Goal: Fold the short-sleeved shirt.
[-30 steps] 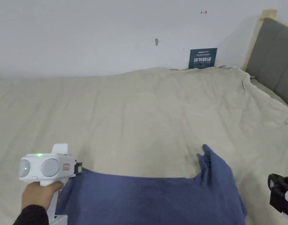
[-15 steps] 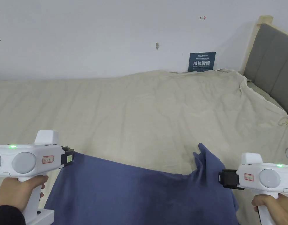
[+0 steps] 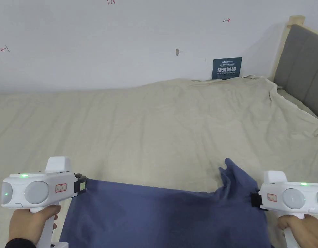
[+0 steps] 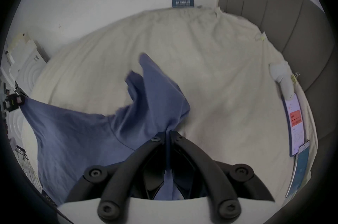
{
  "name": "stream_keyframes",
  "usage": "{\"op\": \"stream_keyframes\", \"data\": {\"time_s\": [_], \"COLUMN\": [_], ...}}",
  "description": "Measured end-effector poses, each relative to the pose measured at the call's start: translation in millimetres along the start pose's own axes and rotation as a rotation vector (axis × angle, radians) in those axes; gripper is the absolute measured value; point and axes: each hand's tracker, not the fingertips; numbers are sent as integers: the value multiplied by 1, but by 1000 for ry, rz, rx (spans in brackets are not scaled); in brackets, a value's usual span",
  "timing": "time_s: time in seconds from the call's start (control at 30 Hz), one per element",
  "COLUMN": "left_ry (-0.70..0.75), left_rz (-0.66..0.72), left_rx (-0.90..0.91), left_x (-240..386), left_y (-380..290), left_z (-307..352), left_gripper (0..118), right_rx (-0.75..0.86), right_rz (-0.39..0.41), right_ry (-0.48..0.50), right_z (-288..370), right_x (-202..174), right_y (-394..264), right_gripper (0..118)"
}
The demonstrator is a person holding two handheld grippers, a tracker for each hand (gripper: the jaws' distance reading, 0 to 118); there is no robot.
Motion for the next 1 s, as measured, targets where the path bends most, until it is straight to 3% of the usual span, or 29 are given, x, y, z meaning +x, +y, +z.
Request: {"op": "stream_keyframes", "data": {"time_s": [0.4, 0.53, 1.0], "left_ry": [69, 99, 209], "left_rz": [84, 85, -20], "left_rx": [169, 267, 547], "left_x": [-17, -32, -15], "left_y": [16, 47, 176], "left_z": [95, 130, 237], "left_gripper": [0, 0, 0], "right_rx": [326, 444, 712], "right_rz": [-32, -2, 91], "right_ry": [165, 187, 143], "right_z": [155, 201, 303], "right_x": [-14, -22, -55], "right_y": [34, 61, 194], "right_gripper": [3, 3, 3]}}
